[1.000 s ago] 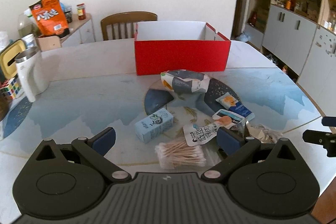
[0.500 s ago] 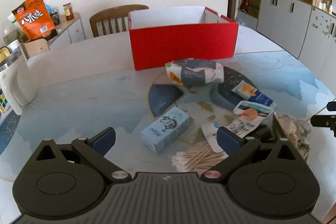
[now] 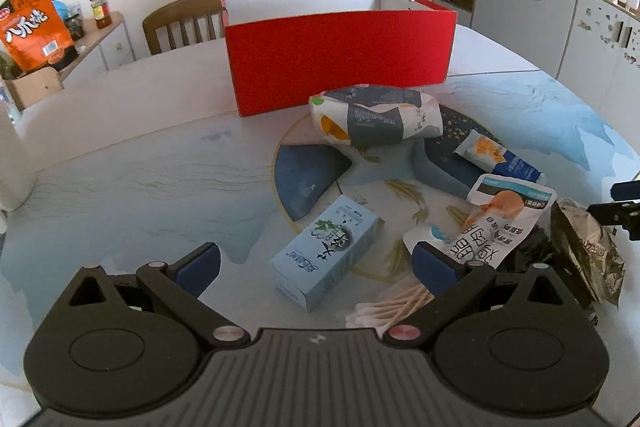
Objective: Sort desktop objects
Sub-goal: 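Grasp the light-blue tea box with the left tool while the right tool grasps the white cable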
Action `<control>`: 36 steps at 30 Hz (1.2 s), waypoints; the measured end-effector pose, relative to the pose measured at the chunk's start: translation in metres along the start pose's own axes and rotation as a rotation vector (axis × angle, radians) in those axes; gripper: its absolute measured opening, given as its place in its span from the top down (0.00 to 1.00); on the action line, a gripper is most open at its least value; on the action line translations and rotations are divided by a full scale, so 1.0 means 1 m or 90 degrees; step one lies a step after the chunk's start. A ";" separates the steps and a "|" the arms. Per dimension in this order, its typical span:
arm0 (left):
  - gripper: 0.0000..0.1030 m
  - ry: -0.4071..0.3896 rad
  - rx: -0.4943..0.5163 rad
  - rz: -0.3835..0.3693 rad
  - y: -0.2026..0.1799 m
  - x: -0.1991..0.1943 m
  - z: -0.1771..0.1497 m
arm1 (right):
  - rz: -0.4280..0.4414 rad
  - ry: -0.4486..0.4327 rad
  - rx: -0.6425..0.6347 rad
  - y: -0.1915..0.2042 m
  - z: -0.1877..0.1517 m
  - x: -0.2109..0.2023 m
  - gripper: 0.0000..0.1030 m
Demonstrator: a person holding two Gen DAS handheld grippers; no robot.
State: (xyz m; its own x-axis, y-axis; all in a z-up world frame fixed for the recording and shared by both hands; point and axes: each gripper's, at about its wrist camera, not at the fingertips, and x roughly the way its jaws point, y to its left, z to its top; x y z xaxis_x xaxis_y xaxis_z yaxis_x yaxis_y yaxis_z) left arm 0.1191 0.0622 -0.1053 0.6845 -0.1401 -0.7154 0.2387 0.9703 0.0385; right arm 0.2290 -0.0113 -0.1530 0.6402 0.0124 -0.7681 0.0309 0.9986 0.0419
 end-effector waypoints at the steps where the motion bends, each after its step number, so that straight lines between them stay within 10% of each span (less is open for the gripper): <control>1: 0.02 0.001 0.001 -0.003 0.001 0.002 0.000 | -0.002 0.003 -0.001 0.001 0.001 0.002 0.39; 19: 0.13 0.027 0.020 -0.028 0.009 0.025 -0.002 | -0.035 0.024 -0.028 -0.001 0.004 0.015 0.59; 36: 0.52 0.029 0.054 -0.071 0.008 0.035 -0.001 | -0.030 0.023 -0.058 0.017 0.001 0.012 0.88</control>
State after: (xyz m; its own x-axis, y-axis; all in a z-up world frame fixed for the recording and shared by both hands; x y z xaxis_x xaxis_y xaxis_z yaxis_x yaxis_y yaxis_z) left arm 0.1441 0.0649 -0.1302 0.6194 -0.2347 -0.7491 0.3705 0.9287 0.0153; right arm 0.2381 0.0058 -0.1613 0.6109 -0.0348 -0.7910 -0.0100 0.9986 -0.0516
